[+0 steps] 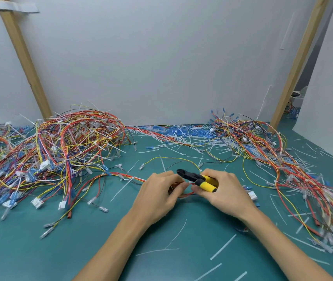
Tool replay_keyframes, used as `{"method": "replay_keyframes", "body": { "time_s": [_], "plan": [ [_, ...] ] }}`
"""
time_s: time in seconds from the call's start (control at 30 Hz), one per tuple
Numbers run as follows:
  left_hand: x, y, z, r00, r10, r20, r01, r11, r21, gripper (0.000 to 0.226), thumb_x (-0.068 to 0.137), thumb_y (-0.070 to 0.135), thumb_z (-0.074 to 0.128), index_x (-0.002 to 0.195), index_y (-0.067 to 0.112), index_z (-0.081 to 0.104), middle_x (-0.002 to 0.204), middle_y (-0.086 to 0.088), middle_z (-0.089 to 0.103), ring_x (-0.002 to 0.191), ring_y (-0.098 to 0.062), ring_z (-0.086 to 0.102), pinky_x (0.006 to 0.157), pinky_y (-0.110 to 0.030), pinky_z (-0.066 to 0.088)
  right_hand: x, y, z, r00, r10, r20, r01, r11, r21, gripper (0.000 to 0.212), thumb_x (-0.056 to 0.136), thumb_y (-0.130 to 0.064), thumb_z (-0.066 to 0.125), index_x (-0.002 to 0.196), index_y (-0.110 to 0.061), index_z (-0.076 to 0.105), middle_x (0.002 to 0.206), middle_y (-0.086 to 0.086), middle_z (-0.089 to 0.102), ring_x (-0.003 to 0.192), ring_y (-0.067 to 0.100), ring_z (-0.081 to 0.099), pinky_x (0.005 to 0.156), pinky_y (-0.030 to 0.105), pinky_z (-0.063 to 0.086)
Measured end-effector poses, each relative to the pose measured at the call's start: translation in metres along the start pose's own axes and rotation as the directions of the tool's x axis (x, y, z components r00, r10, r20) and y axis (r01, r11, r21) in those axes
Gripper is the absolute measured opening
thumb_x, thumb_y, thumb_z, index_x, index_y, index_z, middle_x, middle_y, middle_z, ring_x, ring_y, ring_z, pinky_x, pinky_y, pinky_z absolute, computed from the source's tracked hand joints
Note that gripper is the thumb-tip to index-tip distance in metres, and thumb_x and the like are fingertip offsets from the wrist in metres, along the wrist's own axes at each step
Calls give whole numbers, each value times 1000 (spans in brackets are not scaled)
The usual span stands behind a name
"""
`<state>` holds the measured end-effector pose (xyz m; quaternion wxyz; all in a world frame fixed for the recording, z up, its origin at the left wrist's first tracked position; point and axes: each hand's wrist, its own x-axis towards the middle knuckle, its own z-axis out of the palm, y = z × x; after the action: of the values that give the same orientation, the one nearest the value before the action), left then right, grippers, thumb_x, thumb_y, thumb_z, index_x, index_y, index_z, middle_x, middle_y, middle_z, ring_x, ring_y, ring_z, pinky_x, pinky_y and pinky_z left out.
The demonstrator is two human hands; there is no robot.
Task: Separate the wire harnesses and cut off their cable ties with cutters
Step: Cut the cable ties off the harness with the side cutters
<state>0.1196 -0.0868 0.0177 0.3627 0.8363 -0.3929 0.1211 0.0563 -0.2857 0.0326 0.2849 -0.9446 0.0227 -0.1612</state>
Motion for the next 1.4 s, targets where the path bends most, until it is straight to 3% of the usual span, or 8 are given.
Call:
{"method": "replay_keyframes", "body": {
  "time_s": [0.2,0.4,0.53,0.73,0.9,1.1,1.27,1.4],
  "plan": [
    [2,3,-9,975,73,-211,-79,997,-24,16,95,35,63,109,29,70,107,15,61,91,-1,62,87,-33,42,5,7,-2,998,37,56,-44,990,134,27,84,-42,77,74,-24,60,64,2,58,57,10,44,55,28,32],
    [8,-9,-24,778,-107,-619,15,988,-151,24,97,14,56,115,28,46,118,6,49,91,-8,59,84,-25,45,13,14,-4,988,107,114,-146,894,425,25,88,-32,77,83,-10,67,70,8,62,66,15,51,69,33,39],
    [6,-20,-15,904,-217,-368,155,969,-191,14,101,15,54,112,22,58,101,8,66,96,-7,60,86,-38,48,14,18,-6,984,93,154,-161,837,523,20,89,-25,76,85,-8,67,71,-5,62,68,13,53,70,29,42],
    [5,-11,2,992,-86,-90,76,991,-115,18,94,36,64,107,24,65,91,15,70,91,-6,64,93,-40,48,17,22,-8,985,130,114,-173,778,604,18,87,-21,76,80,-8,67,65,-10,59,57,1,52,53,8,38],
    [5,-11,1,991,-56,-120,47,996,-78,23,84,20,74,104,23,64,82,14,62,74,-10,57,79,-37,50,19,22,-5,983,169,72,-178,778,603,14,87,-23,77,76,-19,69,62,-16,62,57,-2,54,57,8,40],
    [7,-17,3,991,-68,-115,59,995,-81,26,81,11,72,106,20,68,86,10,67,70,-9,55,72,-24,47,19,21,7,970,209,-121,-150,915,375,27,85,-40,77,81,-14,68,74,9,67,71,32,56,67,41,45],
    [8,-17,4,987,-115,-116,103,989,-106,19,84,15,75,103,18,73,68,12,59,60,-7,50,65,-8,37,18,22,7,959,195,-205,-153,967,204,29,82,-50,77,78,-25,63,71,7,65,71,27,58,63,39,46],
    [8,-16,4,982,-132,-138,112,984,-141,11,87,20,74,98,19,75,66,8,61,60,-9,49,64,-15,40,17,24,8,954,207,-218,-167,968,189,28,80,-51,78,81,-27,65,71,2,67,70,21,58,62,36,47]
  ]
}}
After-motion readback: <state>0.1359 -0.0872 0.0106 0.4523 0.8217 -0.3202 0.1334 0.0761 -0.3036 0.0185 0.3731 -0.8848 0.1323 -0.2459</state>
